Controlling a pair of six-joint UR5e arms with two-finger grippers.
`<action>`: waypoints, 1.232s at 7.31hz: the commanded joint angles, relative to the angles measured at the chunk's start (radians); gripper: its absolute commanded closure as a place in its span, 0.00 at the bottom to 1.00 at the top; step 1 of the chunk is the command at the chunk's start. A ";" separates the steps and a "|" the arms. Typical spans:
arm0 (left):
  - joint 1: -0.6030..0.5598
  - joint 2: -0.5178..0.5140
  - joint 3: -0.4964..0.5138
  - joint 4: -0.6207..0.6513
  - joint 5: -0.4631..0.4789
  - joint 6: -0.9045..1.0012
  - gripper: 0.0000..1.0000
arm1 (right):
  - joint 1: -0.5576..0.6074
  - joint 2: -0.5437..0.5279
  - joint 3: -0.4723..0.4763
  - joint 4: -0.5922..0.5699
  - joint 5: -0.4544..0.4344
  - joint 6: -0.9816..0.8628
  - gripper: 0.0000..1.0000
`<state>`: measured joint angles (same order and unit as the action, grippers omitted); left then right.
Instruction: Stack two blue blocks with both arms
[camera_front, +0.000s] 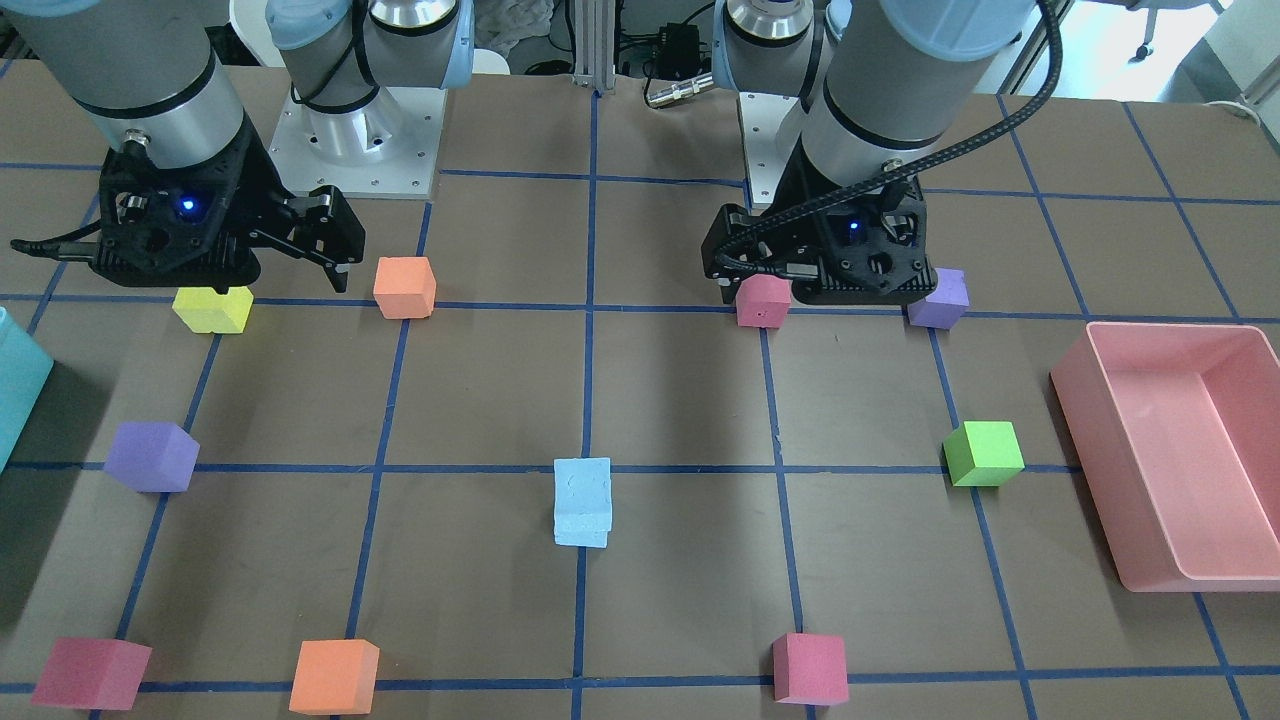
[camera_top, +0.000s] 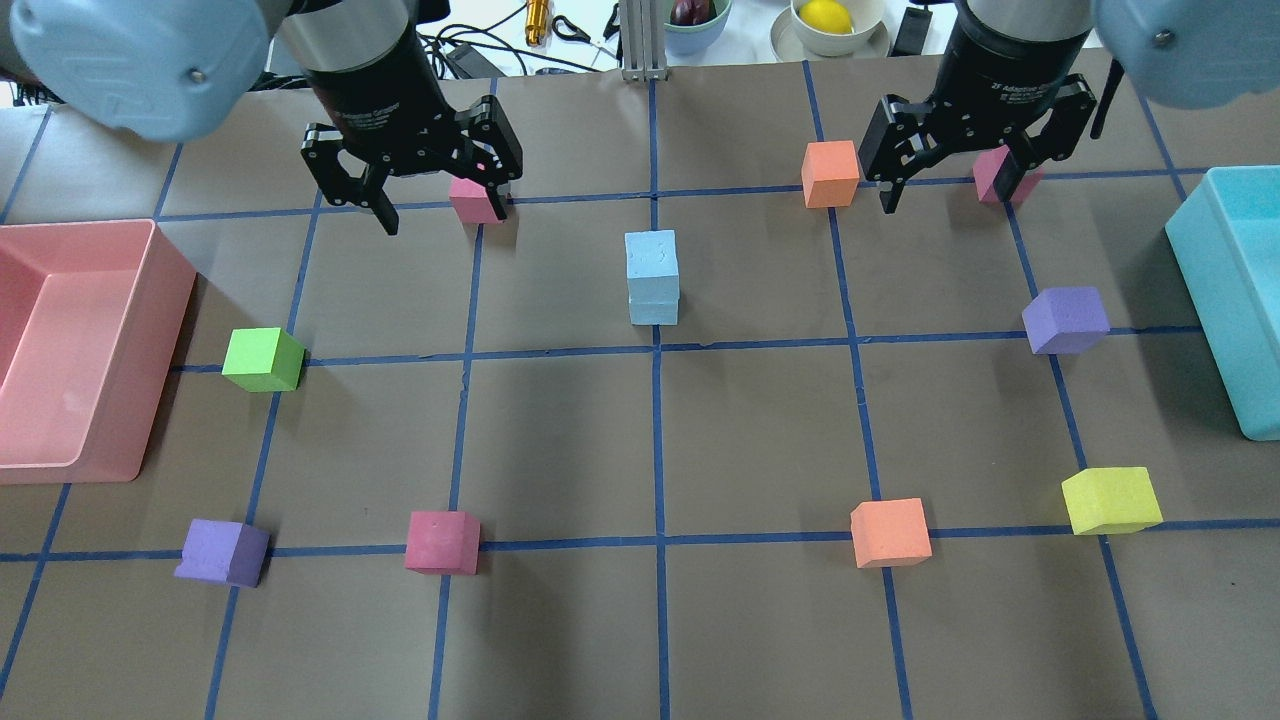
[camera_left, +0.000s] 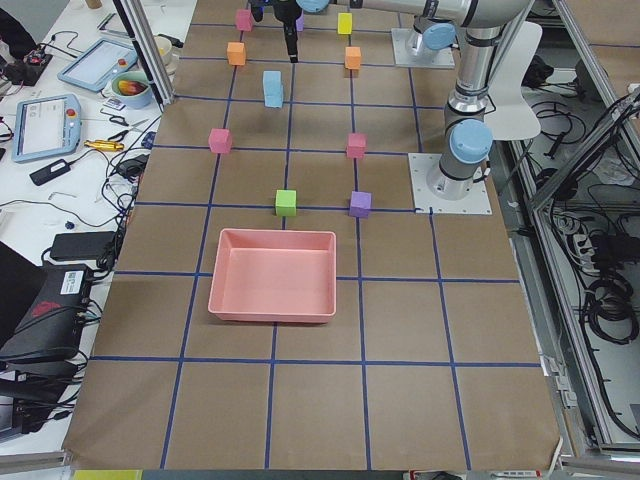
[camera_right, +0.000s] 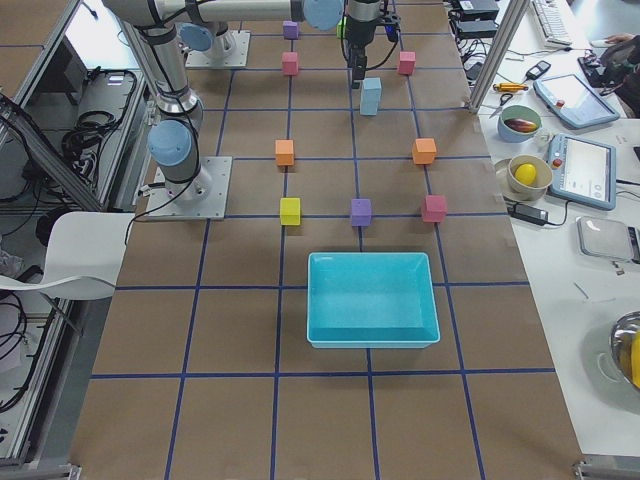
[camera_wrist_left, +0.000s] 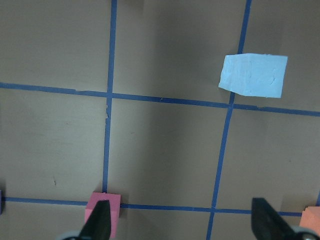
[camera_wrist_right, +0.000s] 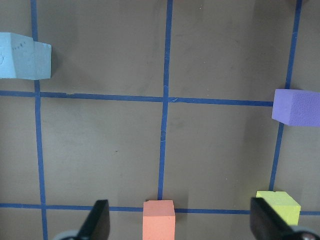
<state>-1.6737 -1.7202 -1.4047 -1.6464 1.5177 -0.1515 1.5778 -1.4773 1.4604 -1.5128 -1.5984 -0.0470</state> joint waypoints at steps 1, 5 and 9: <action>0.040 0.027 -0.016 0.000 0.022 0.067 0.00 | 0.001 0.000 0.000 0.000 0.000 -0.001 0.00; 0.043 0.030 -0.014 0.026 0.024 0.056 0.00 | -0.001 0.000 0.000 0.000 0.000 -0.001 0.00; 0.045 0.027 -0.016 0.088 0.021 0.059 0.00 | -0.001 0.000 0.000 0.000 0.000 -0.004 0.00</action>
<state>-1.6292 -1.6932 -1.4211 -1.5618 1.5399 -0.0916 1.5777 -1.4772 1.4603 -1.5125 -1.5984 -0.0493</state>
